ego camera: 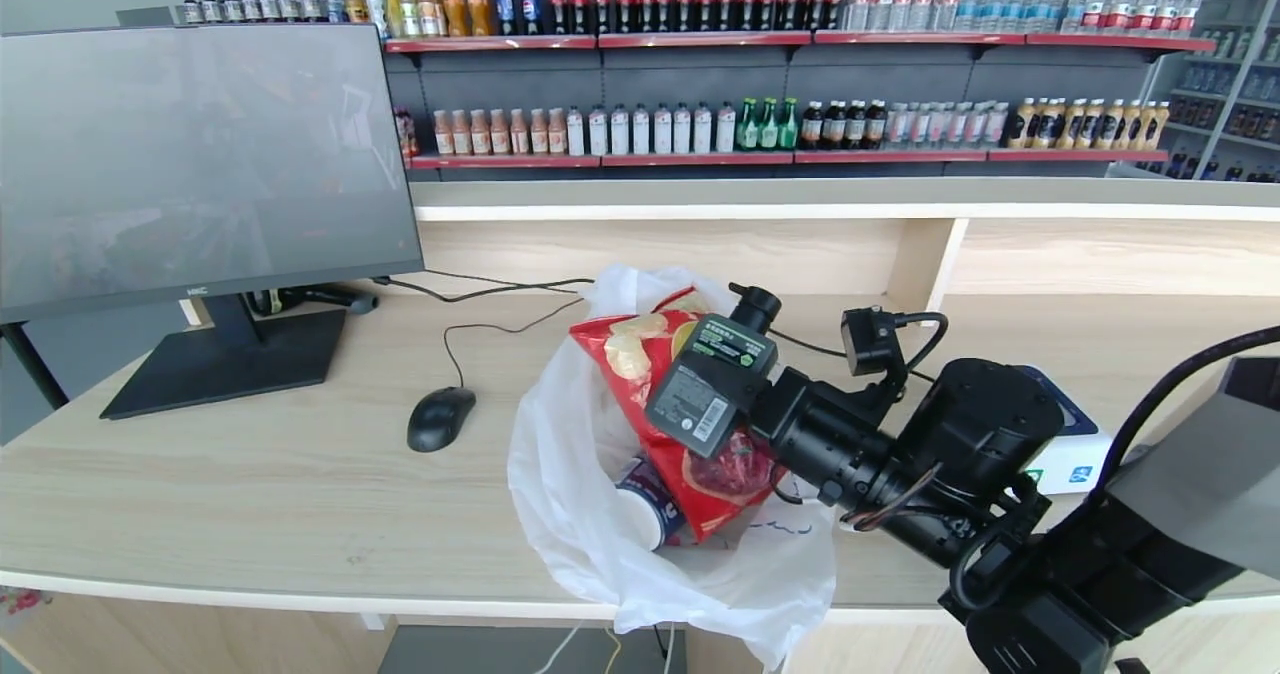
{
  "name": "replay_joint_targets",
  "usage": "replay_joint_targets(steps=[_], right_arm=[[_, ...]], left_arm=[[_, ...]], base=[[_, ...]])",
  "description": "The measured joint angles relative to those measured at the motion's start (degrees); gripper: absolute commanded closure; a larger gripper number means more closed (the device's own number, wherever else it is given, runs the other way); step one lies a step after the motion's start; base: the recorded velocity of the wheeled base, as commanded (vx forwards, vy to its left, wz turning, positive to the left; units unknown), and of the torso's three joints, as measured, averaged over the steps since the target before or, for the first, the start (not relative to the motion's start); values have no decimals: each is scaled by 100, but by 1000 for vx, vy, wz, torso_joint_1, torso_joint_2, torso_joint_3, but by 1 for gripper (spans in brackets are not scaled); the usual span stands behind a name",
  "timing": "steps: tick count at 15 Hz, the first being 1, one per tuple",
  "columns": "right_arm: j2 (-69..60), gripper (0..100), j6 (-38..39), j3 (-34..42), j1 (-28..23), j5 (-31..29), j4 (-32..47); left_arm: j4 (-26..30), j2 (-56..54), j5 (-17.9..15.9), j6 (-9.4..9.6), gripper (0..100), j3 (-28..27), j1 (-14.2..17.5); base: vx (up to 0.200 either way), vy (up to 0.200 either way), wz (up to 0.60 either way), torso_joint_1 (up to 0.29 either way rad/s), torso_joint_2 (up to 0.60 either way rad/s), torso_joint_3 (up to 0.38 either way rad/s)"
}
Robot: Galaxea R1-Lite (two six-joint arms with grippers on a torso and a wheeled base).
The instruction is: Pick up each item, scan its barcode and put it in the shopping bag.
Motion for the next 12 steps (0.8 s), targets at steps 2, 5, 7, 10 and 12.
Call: replay_joint_targets(steps=[2, 5, 7, 10, 12], right_arm=[[20, 100, -90, 72, -16, 0, -2], [-66, 100, -336, 210, -16, -18, 48], [-246, 100, -399, 262, 0, -24, 79], [-524, 100, -629, 523, 108, -22, 50], [-629, 100, -642, 700, 244, -22, 41]], left_arm=[[0, 0, 0, -5, 0, 0, 0], [0, 0, 0, -5, 0, 0, 0], [0, 0, 0, -5, 0, 0, 0], [0, 0, 0, -5, 0, 0, 2], [0, 0, 0, -5, 0, 0, 0]], base=[[0, 0, 0, 0, 0, 0], [0, 0, 0, 0, 0, 0], [0, 0, 0, 0, 0, 0], [0, 0, 0, 0, 0, 0], [0, 0, 0, 0, 0, 0]])
